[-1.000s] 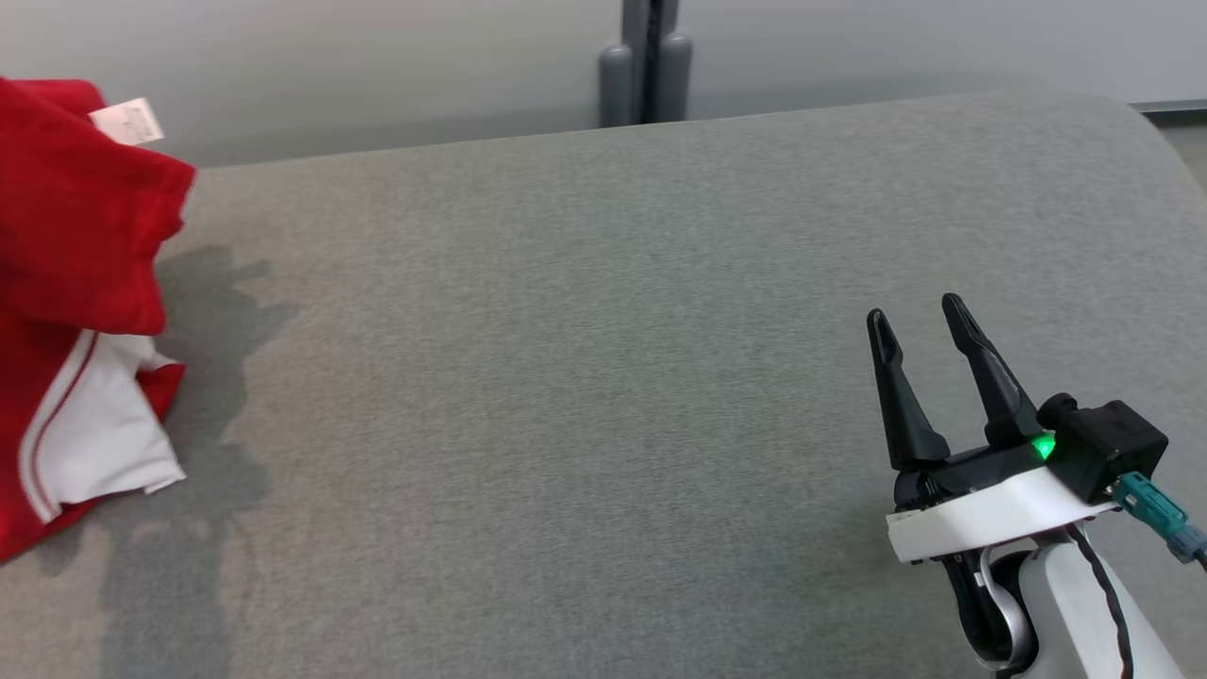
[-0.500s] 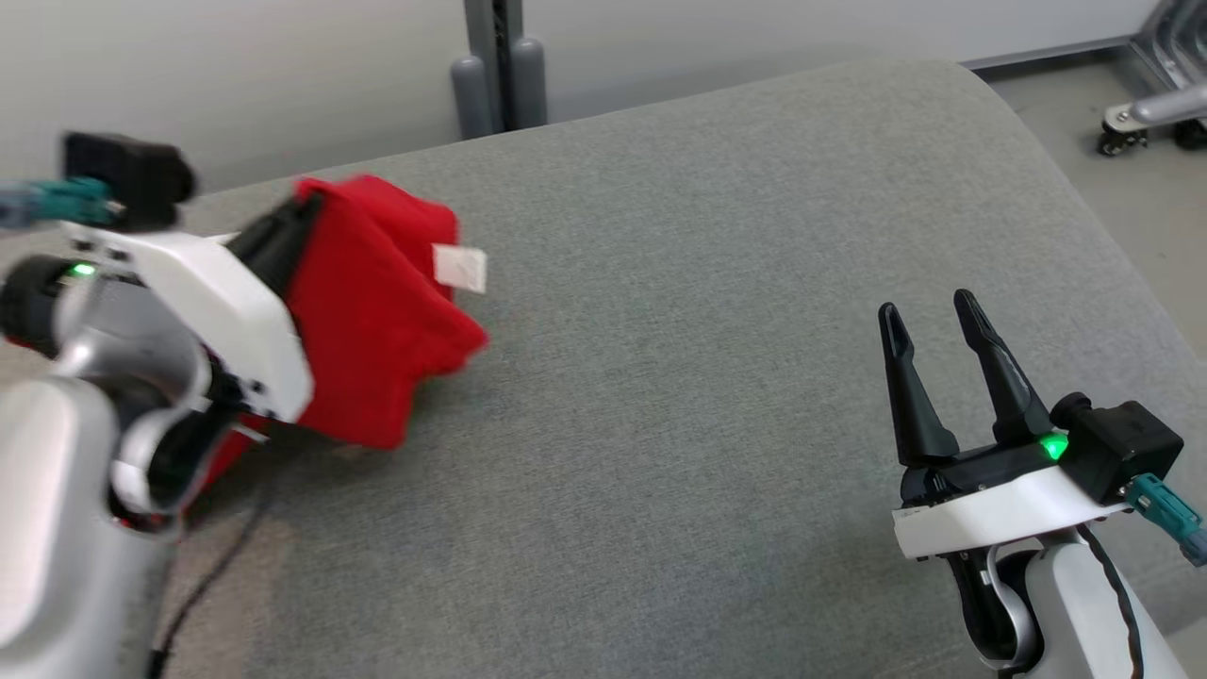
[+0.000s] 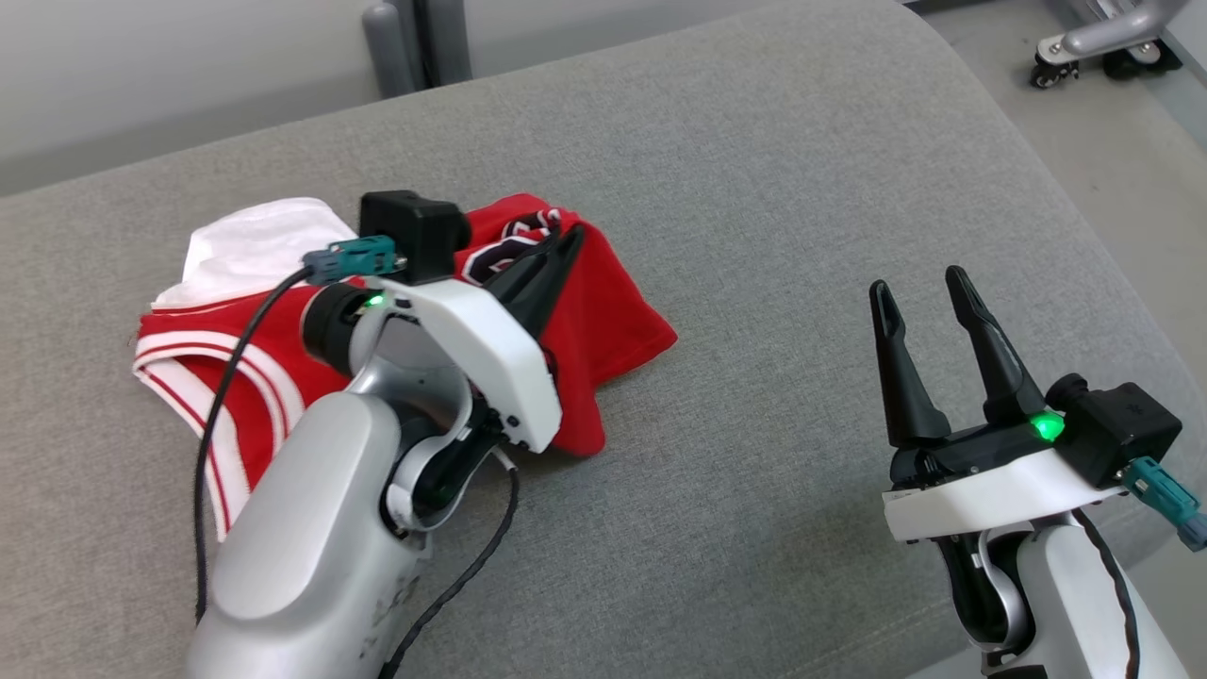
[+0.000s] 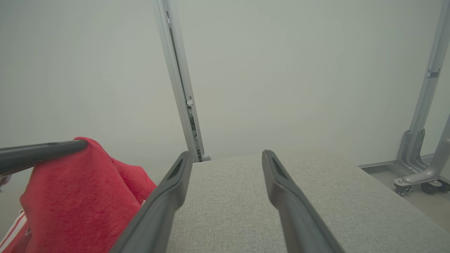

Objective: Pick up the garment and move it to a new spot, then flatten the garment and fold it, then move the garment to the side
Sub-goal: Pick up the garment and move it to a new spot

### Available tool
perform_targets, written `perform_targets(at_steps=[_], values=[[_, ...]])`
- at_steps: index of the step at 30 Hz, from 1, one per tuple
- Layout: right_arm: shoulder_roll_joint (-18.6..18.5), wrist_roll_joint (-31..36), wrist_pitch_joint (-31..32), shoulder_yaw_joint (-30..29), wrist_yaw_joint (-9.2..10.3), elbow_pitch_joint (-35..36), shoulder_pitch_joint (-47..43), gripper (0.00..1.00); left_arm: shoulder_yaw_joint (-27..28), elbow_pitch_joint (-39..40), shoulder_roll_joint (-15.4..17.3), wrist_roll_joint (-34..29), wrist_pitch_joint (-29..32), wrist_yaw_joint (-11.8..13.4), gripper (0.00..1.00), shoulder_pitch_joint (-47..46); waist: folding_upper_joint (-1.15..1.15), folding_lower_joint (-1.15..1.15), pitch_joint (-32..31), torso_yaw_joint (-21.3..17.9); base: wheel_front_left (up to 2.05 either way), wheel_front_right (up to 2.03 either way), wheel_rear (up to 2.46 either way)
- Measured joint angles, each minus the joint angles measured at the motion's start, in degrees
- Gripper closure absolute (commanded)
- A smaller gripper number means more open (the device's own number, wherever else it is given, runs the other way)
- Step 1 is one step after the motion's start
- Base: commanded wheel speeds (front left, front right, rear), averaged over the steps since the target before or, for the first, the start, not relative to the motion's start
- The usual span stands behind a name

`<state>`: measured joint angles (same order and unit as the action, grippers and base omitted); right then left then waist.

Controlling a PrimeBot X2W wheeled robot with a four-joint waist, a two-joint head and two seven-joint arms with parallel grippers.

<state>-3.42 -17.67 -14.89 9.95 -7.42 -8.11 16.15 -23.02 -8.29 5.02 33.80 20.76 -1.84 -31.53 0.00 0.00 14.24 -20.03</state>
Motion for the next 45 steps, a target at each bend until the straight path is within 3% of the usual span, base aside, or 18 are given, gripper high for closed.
perform_targets(at_steps=[10,12,13,23,38,45], values=[[0.5,-0.2,0.0,1.4,0.0,-0.4,1.2,0.0,-7.4,-14.3,-2.1,0.7,-6.8,-2.2,1.0,-6.6,0.0,0.0,1.8,-1.4,0.0,0.0,0.0],[0.5,-0.1,0.0,1.4,0.0,-0.5,1.2,0.0,-8.8,-16.4,-2.2,1.3,-8.0,-2.7,0.42,-7.3,0.0,0.0,1.7,-1.1,0.0,0.0,0.0],[0.5,-0.1,0.0,1.4,0.0,-0.6,1.2,0.0,-9.5,-17.2,-2.2,1.7,-8.3,-2.7,0.0,-7.8,0.0,0.0,1.6,-0.9,0.0,0.0,0.0],[0.2,0.3,0.0,1.3,0.0,-1.4,1.1,0.0,-12.5,-18.8,-1.8,2.1,-14.8,-2.1,0.0,-9.5,0.0,0.0,-0.1,2.5,0.0,0.0,0.0],[-2.2,0.7,0.0,-0.7,0.0,-1.2,-2.4,0.0,-7.6,-7.1,7.3,0.1,-23.3,3.9,0.0,-0.3,0.0,0.0,-3.8,9.4,0.0,0.0,0.0],[-2.4,1.1,0.0,-0.9,0.0,-0.1,-3.5,0.0,-3.1,-1.1,11.2,0.1,-28.2,8.2,0.0,7.1,0.0,0.0,-5.4,11.9,0.0,0.0,0.0]])
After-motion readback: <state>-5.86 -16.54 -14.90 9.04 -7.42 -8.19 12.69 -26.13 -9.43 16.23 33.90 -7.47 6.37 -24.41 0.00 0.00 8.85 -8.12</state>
